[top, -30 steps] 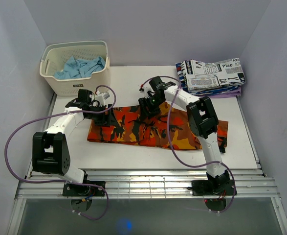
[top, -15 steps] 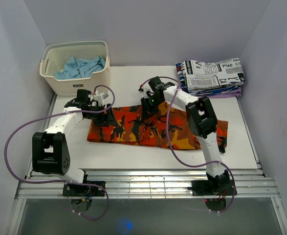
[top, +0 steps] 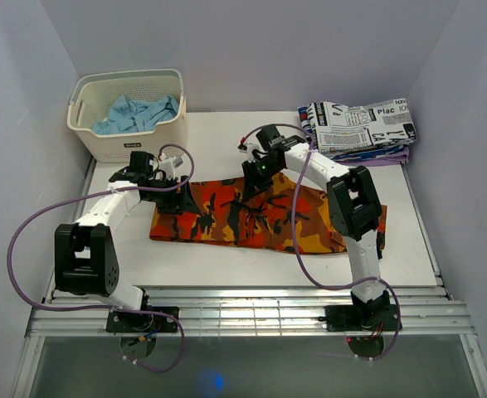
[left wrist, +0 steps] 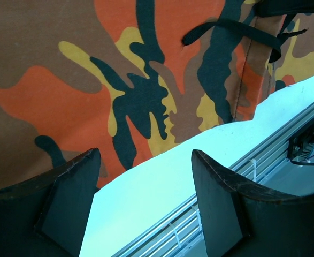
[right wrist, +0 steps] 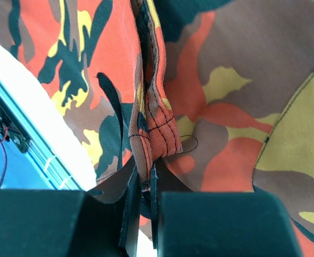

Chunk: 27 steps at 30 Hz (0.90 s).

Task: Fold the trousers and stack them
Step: Fold the trousers

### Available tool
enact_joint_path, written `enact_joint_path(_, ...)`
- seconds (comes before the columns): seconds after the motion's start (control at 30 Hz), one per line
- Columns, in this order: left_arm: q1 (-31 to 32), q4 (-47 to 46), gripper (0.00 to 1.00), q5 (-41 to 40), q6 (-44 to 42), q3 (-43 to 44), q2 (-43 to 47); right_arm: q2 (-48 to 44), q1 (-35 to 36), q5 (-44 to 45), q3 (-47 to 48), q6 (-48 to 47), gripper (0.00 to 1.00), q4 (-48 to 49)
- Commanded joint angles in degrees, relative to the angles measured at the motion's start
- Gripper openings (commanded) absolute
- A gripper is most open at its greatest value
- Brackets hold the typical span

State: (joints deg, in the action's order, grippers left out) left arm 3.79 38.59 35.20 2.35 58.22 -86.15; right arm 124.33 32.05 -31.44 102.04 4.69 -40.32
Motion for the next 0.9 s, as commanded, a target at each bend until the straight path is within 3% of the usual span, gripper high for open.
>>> enact_joint_path(0.0,-0.5,0.1,0.79,-1.8,-0.6,0.4,0.6,-0.6,-1.1,0.3,-0.6,-1.5,0.08,-1.3)
enact_joint_path(0.23,-0.7,2.1,0.82,1.5,-4.0,1.0,-0.1,2.9,-1.8,0.0,-1.0,-2.6,0.08,-1.6)
enact_joint_path(0.37,-1.2,1.1,0.82,2.8,-5.1,-1.0,0.7,3.1,-2.1,1.6,0.5,-3.1,0.63,-2.0)
enact_joint_path(0.47,-3.5,1.5,0.78,6.9,-5.9,-1.3,-0.9,2.2,-3.1,2.0,4.0,-4.3,0.81,-3.4)
enact_joint_path(0.6,-7.1,3.5,0.69,25.2,-9.7,-0.6,-3.2,-3.7,-4.7,-5.1,5.5,-9.3,0.84,-4.0)
enact_joint_path(0.67,-7.1,2.6,0.65,34.8,-10.7,-1.9,-3.3,-6.9,-5.0,-11.1,1.4,-10.7,0.75,-1.8)
enact_joint_path(0.8,-7.2,-10.2,0.64,36.0,-5.4,-7.4,-0.2,-12.7,-4.8,-28.8,-9.3,-5.1,0.65,11.4)
enact_joint_path(0.87,-7.7,-13.9,0.63,35.4,0.4,-9.6,-0.4,-11.4,-3.8,-35.1,-11.9,-1.5,0.59,12.7)
